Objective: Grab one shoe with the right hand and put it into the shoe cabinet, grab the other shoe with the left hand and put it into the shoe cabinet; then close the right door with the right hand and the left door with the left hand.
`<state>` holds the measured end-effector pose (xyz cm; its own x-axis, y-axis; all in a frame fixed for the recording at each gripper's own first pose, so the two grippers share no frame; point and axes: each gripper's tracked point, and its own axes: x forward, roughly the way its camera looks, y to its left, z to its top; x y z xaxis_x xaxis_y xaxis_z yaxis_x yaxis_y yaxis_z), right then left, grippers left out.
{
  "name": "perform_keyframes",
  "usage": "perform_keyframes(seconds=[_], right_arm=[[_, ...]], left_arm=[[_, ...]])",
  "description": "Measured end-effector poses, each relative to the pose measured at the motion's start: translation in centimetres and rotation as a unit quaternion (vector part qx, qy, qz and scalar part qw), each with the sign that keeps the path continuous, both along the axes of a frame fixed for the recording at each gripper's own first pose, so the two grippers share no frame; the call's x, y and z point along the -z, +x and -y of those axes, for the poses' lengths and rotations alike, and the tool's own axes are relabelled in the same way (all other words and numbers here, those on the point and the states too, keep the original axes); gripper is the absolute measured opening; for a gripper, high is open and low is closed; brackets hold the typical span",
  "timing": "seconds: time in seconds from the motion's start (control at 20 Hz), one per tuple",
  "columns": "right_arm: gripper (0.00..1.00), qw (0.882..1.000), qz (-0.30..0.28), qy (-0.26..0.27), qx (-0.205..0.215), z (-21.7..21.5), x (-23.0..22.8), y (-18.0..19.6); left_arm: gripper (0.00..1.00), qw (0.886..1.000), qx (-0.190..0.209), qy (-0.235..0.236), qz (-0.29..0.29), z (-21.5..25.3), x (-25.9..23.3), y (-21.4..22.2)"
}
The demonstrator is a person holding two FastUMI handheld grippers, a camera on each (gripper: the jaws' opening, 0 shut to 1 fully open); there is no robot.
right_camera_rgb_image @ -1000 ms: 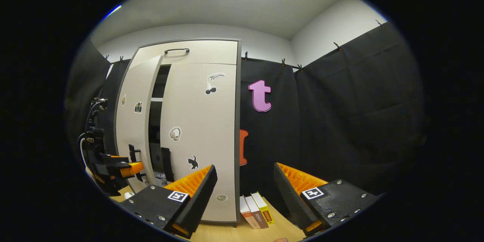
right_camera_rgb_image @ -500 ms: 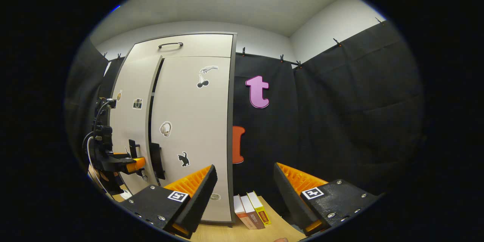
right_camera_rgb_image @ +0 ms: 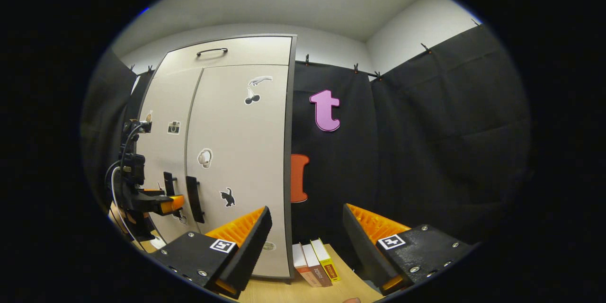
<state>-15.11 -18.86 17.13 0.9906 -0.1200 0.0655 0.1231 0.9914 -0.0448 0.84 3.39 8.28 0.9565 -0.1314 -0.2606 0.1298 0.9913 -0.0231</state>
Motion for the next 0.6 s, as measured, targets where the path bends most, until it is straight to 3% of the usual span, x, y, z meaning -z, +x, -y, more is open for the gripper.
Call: perform_keyframes(seconds=[0.15,0.3,0.6], right_arm=[[0.93,1.000,0.005,-0.001,-0.016,-1.0,-1.2,0.3],[0.93,0.999,0.010,-0.002,-0.035,-2.4,-2.5,0.7],[0.93,0.998,0.027,-0.011,-0.062,-5.1,-4.1,1.2]], left_arm=[[0.97,1.000,0.011,-0.025,0.010,-1.2,-3.8,-4.3],[0.97,0.998,-0.004,-0.032,0.050,-4.8,-9.6,-8.1],[0.96,0.988,-0.077,-0.016,0.136,-14.8,-19.0,-15.4]])
